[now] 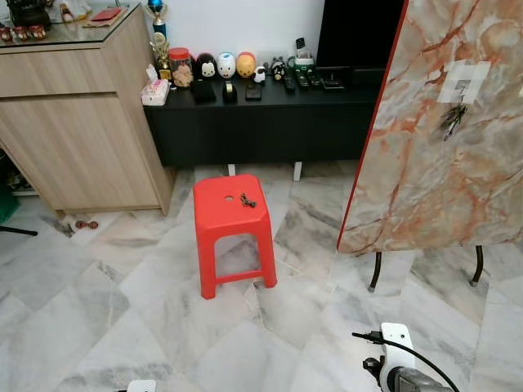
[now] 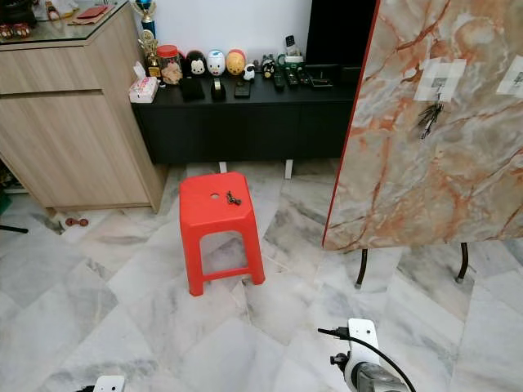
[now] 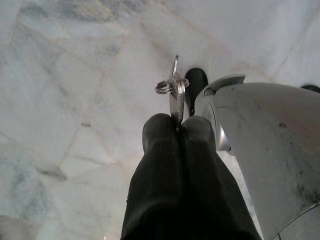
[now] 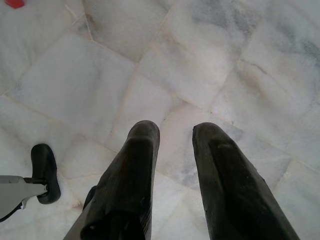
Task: Hang keys on a hook
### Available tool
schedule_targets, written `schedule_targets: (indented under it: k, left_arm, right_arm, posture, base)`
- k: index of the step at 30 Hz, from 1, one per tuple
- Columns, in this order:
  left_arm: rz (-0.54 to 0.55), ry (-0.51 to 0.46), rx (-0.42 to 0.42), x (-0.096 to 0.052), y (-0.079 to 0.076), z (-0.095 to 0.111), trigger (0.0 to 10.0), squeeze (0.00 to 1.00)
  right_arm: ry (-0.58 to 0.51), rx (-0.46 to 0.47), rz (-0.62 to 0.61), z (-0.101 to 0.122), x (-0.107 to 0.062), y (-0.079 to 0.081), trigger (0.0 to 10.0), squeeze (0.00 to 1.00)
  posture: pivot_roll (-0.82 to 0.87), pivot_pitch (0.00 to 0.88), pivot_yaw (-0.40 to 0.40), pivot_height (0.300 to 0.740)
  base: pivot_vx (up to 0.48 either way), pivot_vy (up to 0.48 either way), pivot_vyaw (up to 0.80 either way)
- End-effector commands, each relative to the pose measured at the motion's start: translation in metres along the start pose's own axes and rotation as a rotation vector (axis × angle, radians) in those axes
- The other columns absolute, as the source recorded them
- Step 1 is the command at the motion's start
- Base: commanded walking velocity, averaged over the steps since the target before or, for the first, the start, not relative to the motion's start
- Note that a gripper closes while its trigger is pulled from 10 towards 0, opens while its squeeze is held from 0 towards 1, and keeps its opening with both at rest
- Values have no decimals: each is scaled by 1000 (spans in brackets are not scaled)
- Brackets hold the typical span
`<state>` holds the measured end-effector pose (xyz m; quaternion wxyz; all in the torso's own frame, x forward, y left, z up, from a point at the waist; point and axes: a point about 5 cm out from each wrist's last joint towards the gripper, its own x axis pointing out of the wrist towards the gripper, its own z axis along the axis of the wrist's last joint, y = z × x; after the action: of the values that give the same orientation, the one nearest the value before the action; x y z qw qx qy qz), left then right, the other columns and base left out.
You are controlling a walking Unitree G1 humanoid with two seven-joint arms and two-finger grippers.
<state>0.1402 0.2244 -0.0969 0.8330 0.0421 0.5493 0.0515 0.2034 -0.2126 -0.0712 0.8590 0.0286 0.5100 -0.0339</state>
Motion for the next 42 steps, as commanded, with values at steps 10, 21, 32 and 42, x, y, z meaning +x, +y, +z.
schedule_targets:
  k: [10,21,32,42]
  left_arm:
    - [-43,36,32,1,-11,-5,10000,0]
    - [-40,41,50,0,-7,-11,10000,0]
    - [-42,82,48,-3,-11,-33,10000,0]
    - [-52,67,71,-3,-10,-32,10000,0]
  right_arm:
    - [-6,39,-40,3,-1,-5,10000,0]
    - [14,54,-32,-3,0,0,10000,0]
    - [5,58,-63,1,0,-5,10000,0]
    - [-12,74,-79,3,0,-5,10000,0]
  posture:
    - [-105,0,-27,740]
    - [-65,0,-31,740]
    - [-45,1,-46,740]
    - [-55,5,-44,740]
  base:
    - [0,-273,248]
    - [0,-378,0]
    - [0,-387,0]
    - [0,-388,0]
